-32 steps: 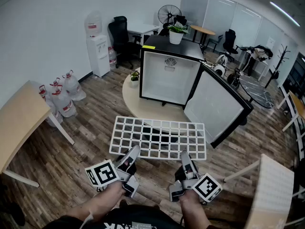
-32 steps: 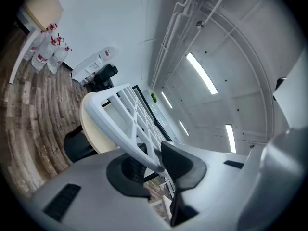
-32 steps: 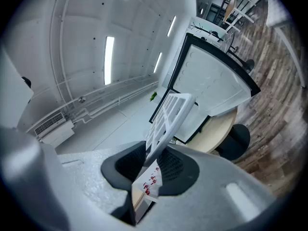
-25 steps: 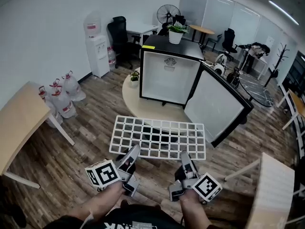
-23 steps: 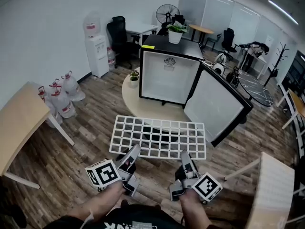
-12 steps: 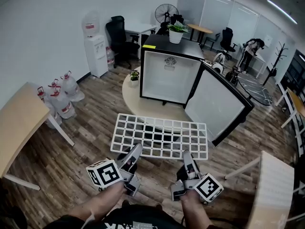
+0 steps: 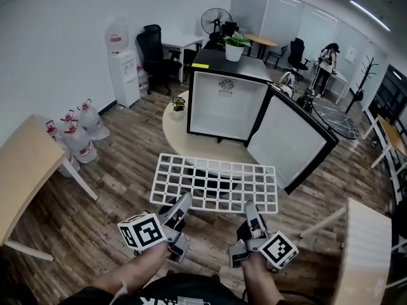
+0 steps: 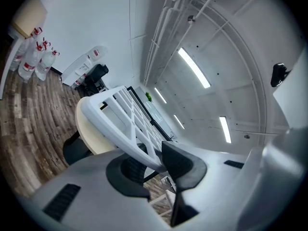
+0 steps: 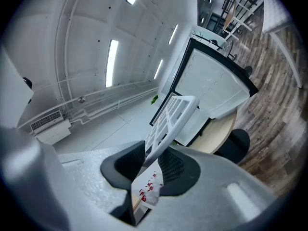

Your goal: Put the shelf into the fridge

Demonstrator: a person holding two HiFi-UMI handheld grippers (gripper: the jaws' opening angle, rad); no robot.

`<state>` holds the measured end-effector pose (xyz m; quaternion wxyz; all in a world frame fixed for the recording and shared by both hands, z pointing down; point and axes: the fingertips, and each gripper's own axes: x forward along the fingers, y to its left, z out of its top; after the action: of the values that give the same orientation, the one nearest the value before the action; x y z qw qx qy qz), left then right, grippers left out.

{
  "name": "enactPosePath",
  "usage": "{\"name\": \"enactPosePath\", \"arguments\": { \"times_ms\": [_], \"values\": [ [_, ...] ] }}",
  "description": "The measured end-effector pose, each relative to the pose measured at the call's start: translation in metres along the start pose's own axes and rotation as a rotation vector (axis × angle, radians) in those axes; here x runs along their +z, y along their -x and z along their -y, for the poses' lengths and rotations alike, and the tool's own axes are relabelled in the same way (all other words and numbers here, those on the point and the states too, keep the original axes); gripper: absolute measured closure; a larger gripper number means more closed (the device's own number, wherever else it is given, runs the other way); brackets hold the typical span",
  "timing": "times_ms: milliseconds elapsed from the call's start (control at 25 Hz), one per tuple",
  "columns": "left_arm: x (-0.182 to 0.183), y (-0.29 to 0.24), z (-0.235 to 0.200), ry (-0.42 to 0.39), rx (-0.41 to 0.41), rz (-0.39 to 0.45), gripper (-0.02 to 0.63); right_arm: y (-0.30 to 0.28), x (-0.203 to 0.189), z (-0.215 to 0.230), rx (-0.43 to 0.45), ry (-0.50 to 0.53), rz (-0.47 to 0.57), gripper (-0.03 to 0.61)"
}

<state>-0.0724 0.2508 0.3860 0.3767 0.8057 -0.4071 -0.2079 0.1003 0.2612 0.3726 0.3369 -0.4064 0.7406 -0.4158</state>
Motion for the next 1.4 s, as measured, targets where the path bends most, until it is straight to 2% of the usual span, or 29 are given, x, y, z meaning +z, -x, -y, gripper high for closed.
{"name": "enactPosePath", "arguments": {
  "times_ms": [400,800,1080,1400],
  "values": [
    [0.014,0.012,-0.015,-0.002,-0.050,-0.033,0.523,-0.005,-0.025,-0.009,-0.036,0.031,0.042,0.495],
    [0.027,0.008,-0.039,0.002,-0.051,-0.051,0.522,-0.025,-0.038,-0.004,-0.055,0.043,0.048,0.492],
    [0.050,-0.019,-0.052,-0.016,-0.017,-0.029,0.522,-0.068,-0.026,0.007,-0.020,0.030,0.013,0.491],
    [0.066,-0.081,-0.063,-0.024,-0.001,-0.017,0.522,-0.119,0.014,0.032,0.005,0.025,-0.009,0.491]
  ]
}}
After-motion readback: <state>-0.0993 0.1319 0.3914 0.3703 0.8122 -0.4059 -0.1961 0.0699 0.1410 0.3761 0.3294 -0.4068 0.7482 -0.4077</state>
